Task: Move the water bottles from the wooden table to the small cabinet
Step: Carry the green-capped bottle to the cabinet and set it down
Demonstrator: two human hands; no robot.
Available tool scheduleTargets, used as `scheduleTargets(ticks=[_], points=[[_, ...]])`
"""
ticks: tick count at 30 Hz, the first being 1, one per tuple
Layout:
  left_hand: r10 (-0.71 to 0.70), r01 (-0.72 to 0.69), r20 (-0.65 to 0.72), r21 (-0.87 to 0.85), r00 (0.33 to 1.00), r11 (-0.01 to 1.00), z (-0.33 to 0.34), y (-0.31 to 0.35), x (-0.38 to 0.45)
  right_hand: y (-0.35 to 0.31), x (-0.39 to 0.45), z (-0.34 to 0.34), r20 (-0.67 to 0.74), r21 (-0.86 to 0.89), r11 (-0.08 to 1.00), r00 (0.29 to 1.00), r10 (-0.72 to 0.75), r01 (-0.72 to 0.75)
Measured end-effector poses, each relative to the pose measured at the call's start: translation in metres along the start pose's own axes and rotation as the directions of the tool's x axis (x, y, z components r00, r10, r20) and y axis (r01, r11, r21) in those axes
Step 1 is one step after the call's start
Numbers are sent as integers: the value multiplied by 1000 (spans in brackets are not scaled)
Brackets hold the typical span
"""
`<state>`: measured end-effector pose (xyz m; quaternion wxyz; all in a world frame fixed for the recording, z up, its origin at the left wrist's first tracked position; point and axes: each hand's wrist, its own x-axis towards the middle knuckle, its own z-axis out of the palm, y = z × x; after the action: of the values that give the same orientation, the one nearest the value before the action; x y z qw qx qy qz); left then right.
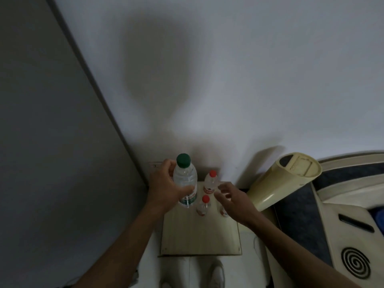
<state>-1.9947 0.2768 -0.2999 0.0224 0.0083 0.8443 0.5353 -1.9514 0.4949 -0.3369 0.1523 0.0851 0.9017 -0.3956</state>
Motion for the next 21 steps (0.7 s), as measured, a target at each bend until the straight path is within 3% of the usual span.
scheduleTargets(ticks=[5, 21], points=[[-42, 41, 30, 11, 999, 999, 7, -38, -7, 19, 1, 30, 26, -75, 996, 999, 41, -39], [-32, 19, 116, 115, 993, 993, 46, -173, 0, 107, 19, 147, 29, -16, 987, 986, 163, -162]])
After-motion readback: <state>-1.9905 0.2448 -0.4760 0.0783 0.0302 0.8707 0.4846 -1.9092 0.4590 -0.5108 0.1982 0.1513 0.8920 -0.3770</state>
